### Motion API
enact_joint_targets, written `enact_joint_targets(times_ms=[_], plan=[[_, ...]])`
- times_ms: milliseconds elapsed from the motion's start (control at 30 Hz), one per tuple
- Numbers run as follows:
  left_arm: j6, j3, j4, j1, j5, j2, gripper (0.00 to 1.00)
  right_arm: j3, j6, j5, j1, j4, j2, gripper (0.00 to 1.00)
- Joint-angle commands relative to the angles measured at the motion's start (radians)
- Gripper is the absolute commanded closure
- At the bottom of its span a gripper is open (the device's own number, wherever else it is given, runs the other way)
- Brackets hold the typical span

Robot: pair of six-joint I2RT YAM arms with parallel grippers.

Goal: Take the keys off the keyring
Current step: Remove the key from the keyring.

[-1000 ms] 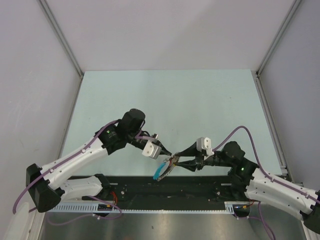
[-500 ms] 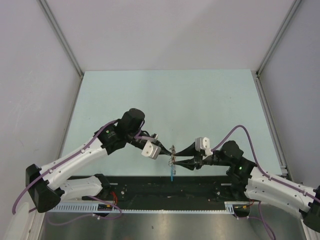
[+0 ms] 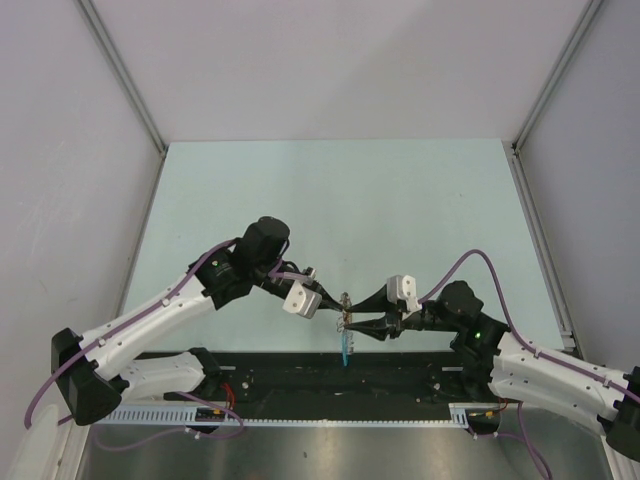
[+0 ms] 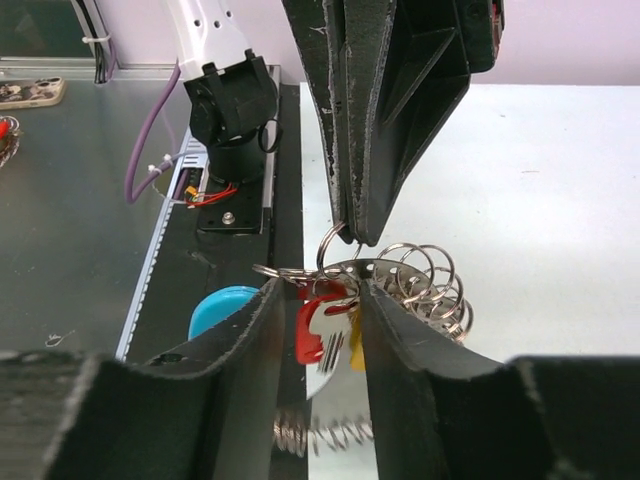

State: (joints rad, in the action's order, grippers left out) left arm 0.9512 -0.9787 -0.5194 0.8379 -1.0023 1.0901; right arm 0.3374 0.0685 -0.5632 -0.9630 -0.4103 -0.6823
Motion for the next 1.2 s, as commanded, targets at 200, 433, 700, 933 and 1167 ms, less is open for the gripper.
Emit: enact_joint_targets(times_ms=[200,433,700,933,1167], plan=[[0.049,-0.051,-0.077,-0.005,-0.173,-0.016,1.00,0.022,0.027,0.109,-0.025,-0.025,0.003,0.85],[0.052,-0.049,-0.083,-0.008,-0.148,-0.012,1.00,0.022,0.024,0.144,-0.036,-0.007,0.035,1.00],[0.005,-0.023,-0.030,-0.014,-0.087,-0.024,1.00,0.022,0.014,0.161,-0.042,0.036,0.064,1.00],[-0.091,0.026,0.088,-0.014,-0.050,-0.064,1.00,0.023,-0.013,0.174,-0.048,0.021,0.030,1.00],[-0.303,0.149,0.369,-0.014,-0.062,-0.139,1.00,0.029,-0.062,0.171,-0.049,-0.044,-0.031,1.00]])
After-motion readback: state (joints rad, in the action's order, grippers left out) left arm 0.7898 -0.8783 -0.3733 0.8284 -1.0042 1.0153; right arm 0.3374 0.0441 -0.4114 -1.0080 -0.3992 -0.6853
